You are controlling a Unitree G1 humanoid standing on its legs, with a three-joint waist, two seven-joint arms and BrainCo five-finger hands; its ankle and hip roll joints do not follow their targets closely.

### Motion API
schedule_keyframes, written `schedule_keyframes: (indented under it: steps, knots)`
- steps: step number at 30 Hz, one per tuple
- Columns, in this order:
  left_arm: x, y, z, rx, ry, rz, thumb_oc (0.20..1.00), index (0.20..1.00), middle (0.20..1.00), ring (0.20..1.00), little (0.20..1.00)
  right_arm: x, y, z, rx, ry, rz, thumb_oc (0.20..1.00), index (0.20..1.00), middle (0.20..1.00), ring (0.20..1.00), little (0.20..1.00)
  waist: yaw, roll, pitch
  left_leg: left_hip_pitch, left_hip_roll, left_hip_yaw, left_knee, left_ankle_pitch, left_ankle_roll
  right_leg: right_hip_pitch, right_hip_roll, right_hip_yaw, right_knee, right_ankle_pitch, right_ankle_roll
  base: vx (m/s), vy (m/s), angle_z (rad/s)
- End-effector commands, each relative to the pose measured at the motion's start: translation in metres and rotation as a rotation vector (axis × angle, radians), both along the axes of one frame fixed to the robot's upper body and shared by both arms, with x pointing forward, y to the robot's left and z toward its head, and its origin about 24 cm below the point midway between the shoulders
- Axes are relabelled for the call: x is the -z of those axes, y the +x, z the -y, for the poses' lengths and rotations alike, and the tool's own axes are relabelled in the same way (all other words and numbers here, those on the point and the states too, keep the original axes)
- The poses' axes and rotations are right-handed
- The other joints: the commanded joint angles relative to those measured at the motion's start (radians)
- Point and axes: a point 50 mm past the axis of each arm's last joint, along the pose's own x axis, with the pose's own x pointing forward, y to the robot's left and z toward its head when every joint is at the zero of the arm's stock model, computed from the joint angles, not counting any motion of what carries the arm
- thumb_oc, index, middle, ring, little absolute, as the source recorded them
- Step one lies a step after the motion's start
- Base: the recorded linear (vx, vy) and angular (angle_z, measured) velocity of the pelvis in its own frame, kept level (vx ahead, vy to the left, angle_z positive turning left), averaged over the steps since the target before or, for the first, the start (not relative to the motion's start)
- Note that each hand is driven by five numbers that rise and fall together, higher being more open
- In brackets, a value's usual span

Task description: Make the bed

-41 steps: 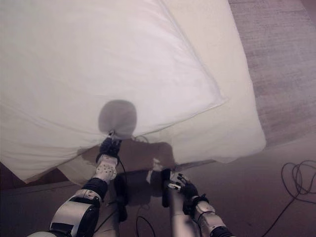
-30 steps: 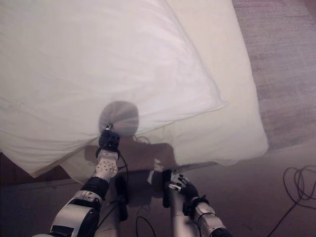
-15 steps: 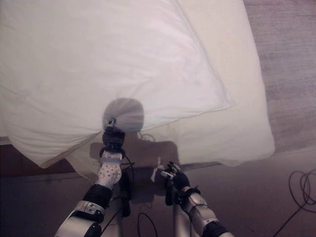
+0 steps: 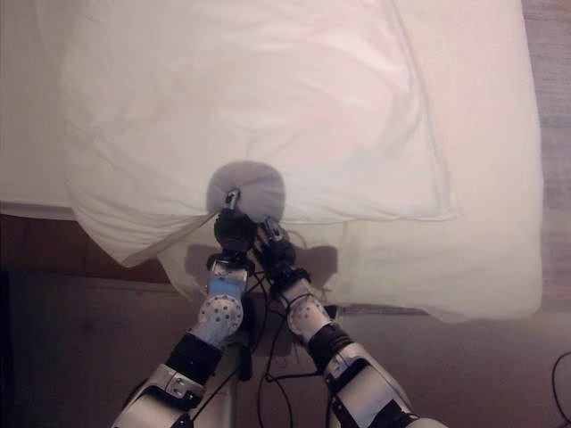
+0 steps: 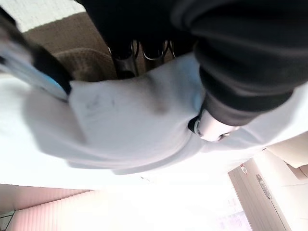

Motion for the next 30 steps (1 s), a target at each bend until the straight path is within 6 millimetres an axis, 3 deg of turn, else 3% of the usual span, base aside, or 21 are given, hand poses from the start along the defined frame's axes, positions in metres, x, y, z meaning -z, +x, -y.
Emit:
schedule_keyframes:
  steps: [1, 6, 12, 17, 21, 30]
  knots:
    - [-0.060, -0.027, 0.015, 0.054, -0.087, 0.278, 0.200, 0.200, 0.200, 0.200, 0.200, -0.026, 0.007, -0.002, 0.072, 0.172, -0.002, 1.000, 1.000, 1.000, 1.000, 1.000, 0.032, 0.068, -0.035, -0.039, -0.056, 0.032, -0.027, -0.012, 0.076, 0.009, 0.025, -0.029, -0.048, 0.005, 0.083, 0.03, 0.008, 0.26]
    - [-0.063, -0.031, 0.011, 0.032, -0.078, 0.297, 0.200, 0.200, 0.200, 0.200, 0.200, -0.056, 0.010, 0.010, 0.125, 0.313, 0.098, 1.000, 1.000, 1.000, 1.000, 1.000, 0.041, 0.079, -0.035, -0.048, -0.066, 0.023, -0.021, -0.016, 0.079, 0.004, 0.019, -0.034, -0.035, -0.006, 0.084, 0.03, 0.022, 0.11]
    - [-0.059, -0.029, -0.007, -0.058, -0.076, 0.275, 0.200, 0.200, 0.200, 0.200, 0.200, -0.070, -0.002, 0.024, 0.153, 0.386, 0.221, 1.000, 1.000, 1.000, 1.000, 1.000, 0.024, 0.069, -0.038, -0.057, -0.066, 0.023, -0.007, -0.023, 0.082, -0.007, 0.019, -0.030, -0.020, -0.017, 0.083, 0.01, 0.006, 0.02]
    - [-0.054, -0.028, -0.023, -0.133, -0.067, 0.254, 0.200, 0.200, 0.200, 0.200, 0.200, -0.069, -0.005, 0.042, 0.208, 0.390, 0.254, 1.000, 1.000, 1.000, 1.000, 1.000, 0.015, 0.068, -0.039, -0.056, -0.065, 0.024, -0.010, -0.024, 0.081, -0.009, 0.019, -0.028, -0.019, -0.018, 0.083, 0.01, 0.000, 0.00]
    - [-0.047, -0.028, -0.048, -0.243, -0.053, 0.228, 0.200, 0.200, 0.200, 0.200, 0.200, -0.063, -0.009, 0.059, 0.255, 0.370, 0.265, 1.000, 1.000, 1.000, 1.000, 1.000, 0.008, 0.066, -0.039, -0.056, -0.065, 0.024, -0.009, -0.023, 0.078, -0.012, 0.020, -0.025, -0.020, -0.019, 0.083, 0.00, 0.000, 0.00]
    - [-0.046, -0.034, -0.063, -0.307, -0.032, 0.231, 0.200, 0.200, 0.200, 0.200, 0.200, -0.041, -0.023, 0.058, 0.171, 0.202, 0.294, 1.000, 1.000, 1.000, 1.000, 1.000, -0.008, 0.058, -0.040, -0.067, -0.056, 0.031, -0.006, -0.018, 0.075, -0.026, 0.021, -0.025, -0.013, -0.016, 0.080, 0.00, -0.008, -0.02]
